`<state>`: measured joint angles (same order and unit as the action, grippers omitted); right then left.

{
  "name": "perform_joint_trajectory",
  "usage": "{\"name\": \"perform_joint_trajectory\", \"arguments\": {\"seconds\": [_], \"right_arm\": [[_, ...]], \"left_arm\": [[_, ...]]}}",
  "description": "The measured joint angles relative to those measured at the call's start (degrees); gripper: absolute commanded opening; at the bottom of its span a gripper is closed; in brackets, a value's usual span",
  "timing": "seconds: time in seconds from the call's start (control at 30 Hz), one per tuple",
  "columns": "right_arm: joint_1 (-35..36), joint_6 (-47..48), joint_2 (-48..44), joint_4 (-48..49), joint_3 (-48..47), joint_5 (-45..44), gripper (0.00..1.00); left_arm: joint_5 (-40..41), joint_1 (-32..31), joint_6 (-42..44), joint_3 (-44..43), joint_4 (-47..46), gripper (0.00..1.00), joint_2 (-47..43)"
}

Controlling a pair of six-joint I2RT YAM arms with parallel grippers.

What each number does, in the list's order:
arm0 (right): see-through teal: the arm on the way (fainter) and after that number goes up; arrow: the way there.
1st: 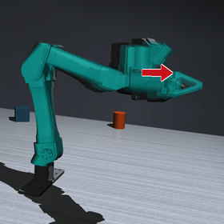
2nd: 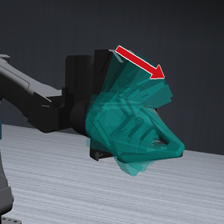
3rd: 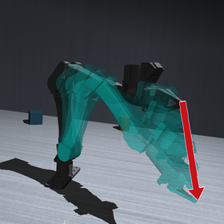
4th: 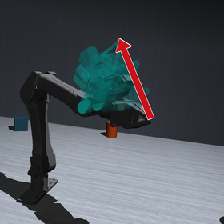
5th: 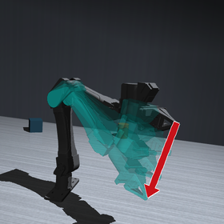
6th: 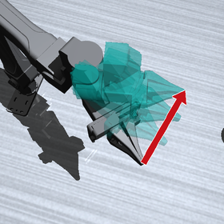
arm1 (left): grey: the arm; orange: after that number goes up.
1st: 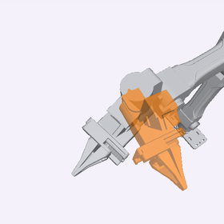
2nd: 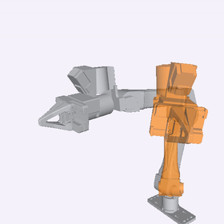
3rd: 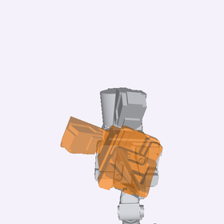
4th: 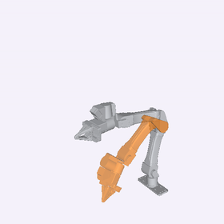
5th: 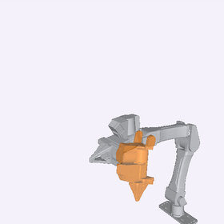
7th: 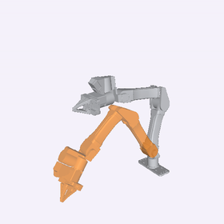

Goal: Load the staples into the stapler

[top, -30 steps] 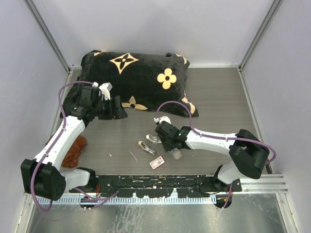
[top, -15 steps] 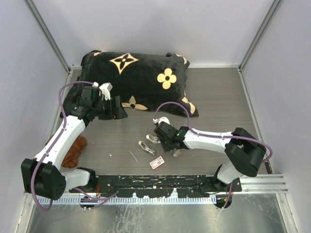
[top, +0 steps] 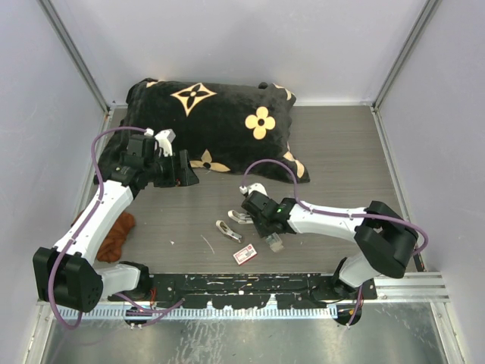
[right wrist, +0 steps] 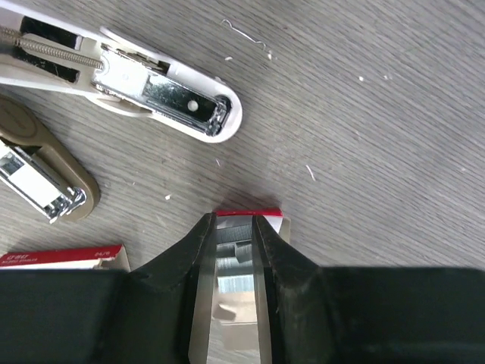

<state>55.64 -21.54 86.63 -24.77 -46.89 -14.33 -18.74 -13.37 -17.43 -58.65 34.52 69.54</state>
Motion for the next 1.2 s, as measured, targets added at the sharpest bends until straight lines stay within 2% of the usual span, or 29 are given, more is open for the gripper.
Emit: {"name": "perform_joint_trajectory", "arguments": {"seconds": [0.3, 0.67, 1.07, 1.2], "right_arm": [[0.00, -2.03, -7.80, -2.16, -0.13, -1.07, 0.22], [-1.66, -5.92, -8.74, -4.70, -0.17, -0.52, 0.22], [-15.41, -7.69, -8.72, -7.65, 2.36, 6.12, 0.22], [-17.42, -7.37, -7.96, -8.50, 4.13, 8.50, 0.22]], "left_arm": [[-0.17, 0.00, 0.00, 0.00, 0.00, 0.86, 0.37], [-0.55, 0.00, 0.00, 0.00, 0.00, 0.86, 0.35], [-0.57, 0.00, 0.00, 0.00, 0.00, 0.86, 0.35], [-0.59, 0.00, 0.00, 0.00, 0.00, 0.86, 0.35]]}}
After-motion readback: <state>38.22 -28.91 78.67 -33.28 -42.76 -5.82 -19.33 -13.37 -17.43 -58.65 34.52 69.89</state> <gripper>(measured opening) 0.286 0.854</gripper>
